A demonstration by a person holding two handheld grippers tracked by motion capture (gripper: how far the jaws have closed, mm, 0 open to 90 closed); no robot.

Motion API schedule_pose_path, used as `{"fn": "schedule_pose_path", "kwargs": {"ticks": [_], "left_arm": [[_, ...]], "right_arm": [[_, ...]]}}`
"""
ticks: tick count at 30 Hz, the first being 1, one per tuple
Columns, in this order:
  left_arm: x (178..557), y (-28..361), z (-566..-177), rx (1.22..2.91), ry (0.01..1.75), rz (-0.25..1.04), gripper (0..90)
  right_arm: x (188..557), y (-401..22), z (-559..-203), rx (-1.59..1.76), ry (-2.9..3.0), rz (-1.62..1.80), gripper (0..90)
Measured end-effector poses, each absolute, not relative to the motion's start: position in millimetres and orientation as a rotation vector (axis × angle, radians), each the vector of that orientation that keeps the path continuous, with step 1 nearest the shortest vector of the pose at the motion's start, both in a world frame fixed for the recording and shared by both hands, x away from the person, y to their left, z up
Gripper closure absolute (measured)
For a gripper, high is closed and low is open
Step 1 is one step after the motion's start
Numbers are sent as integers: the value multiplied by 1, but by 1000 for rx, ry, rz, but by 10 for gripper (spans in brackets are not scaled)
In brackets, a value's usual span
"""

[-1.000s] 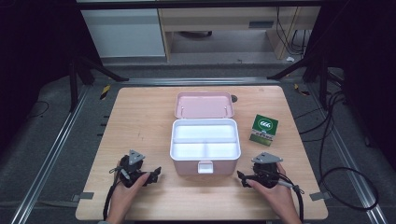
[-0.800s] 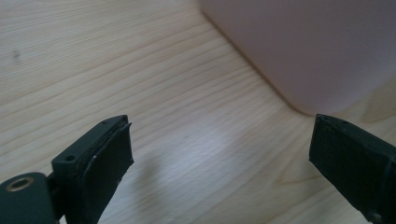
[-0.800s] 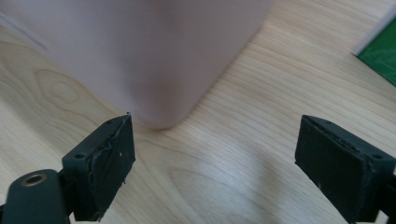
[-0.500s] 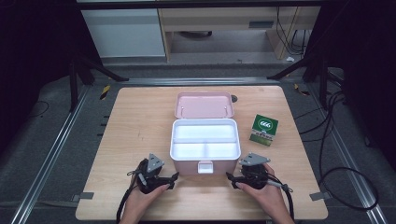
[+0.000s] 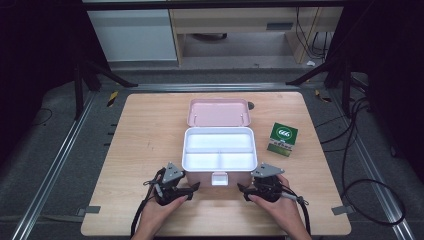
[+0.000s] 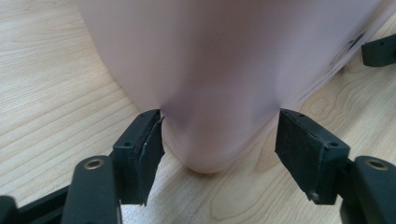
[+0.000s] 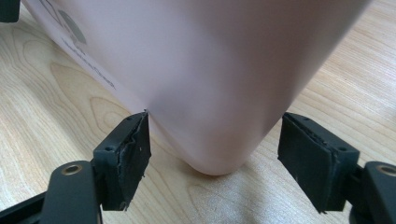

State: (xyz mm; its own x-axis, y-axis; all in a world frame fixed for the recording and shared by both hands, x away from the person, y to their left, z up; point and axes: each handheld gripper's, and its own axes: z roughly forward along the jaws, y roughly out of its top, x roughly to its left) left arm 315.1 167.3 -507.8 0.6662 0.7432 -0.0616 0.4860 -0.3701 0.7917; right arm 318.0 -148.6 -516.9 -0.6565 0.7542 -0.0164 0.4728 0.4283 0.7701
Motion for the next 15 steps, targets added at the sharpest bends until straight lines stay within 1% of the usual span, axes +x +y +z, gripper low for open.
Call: {"fn": "schedule_pose_path", "kwargs": {"ticks": [7,10,15], "left_arm": [[319,165,-507,2057,939,390,321],[319,159,-507,2076,920,413,332],[321,153,-507,2081,917,415,332]], "right_arm": [[317,-150,-516,1048,2318,1064,289],[317,-154,-516,1057,2307,1052,309],[315,-159,-516,1065,2300,1043,322]]}}
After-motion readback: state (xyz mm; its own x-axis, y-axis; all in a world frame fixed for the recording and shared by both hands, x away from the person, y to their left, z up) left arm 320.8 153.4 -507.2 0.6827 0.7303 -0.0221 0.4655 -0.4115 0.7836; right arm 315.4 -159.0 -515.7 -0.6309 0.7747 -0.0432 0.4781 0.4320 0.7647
